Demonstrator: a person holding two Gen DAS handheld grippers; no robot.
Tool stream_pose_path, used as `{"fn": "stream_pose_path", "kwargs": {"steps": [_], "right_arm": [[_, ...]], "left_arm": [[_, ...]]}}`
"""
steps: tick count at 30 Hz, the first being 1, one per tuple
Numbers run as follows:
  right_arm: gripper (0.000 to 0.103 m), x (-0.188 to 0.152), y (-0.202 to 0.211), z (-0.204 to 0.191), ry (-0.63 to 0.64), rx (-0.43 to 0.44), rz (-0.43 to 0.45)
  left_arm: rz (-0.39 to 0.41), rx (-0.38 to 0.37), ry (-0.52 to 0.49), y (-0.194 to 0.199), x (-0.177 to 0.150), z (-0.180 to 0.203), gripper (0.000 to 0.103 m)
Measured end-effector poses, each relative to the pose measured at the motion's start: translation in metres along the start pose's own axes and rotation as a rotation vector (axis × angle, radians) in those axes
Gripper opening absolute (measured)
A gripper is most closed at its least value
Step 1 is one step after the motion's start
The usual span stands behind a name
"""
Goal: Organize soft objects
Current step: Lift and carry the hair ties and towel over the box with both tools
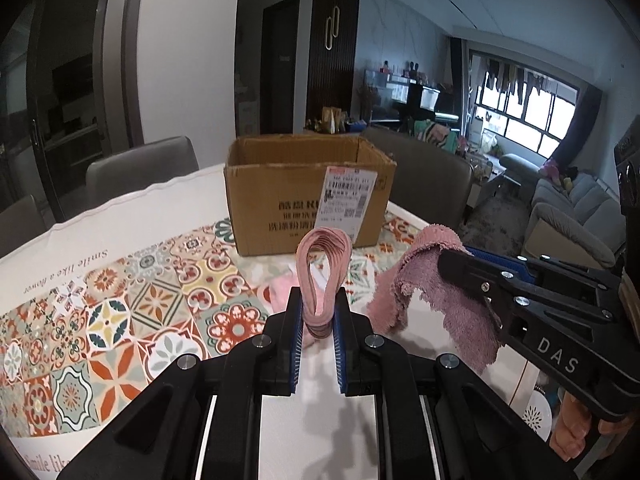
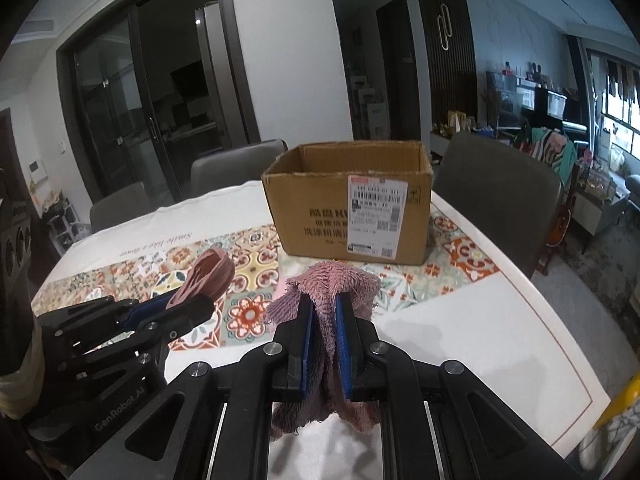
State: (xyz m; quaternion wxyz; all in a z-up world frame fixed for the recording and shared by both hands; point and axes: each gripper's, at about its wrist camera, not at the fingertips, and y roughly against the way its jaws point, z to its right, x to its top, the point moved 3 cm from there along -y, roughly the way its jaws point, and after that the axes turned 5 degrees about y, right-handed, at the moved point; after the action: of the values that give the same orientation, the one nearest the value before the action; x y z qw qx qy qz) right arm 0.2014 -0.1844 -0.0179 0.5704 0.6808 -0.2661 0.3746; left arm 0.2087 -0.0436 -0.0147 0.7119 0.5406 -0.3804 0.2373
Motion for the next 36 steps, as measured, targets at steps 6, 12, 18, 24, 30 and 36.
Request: {"fn": "stream_pose_path", "kwargs": {"steps": [6, 12, 18, 24, 30, 36], "right_arm": [[0.013, 0.012, 0.003, 0.001, 0.007, 0.002, 0.028], [0.013, 0.027, 0.003, 0.006, 0.004, -0.005, 0.060], [0.013, 0.044, 0.002, 0.009, 0.006, -0.008, 0.090], [0.013, 0.064, 0.001, 0.011, 0.017, -0.018, 0.131], [0.013, 0.086, -0.003, 0.015, 0.023, -0.025, 0.173], [0.013, 0.107, -0.007, 0.019, 0.028, -0.035, 0.210]], "left_arm": [[0.029, -0.002, 0.004, 0.003, 0.015, 0.000, 0.015], [0.065, -0.001, -0.007, 0.006, 0.029, 0.001, 0.015], [0.098, -0.005, -0.012, 0.006, 0.048, 0.002, 0.015], [0.136, -0.010, -0.017, 0.002, 0.070, 0.001, 0.015], [0.167, -0.016, -0.022, -0.005, 0.091, 0.000, 0.015], [0.191, -0.025, -0.026, -0.012, 0.110, 0.000, 0.015]]}}
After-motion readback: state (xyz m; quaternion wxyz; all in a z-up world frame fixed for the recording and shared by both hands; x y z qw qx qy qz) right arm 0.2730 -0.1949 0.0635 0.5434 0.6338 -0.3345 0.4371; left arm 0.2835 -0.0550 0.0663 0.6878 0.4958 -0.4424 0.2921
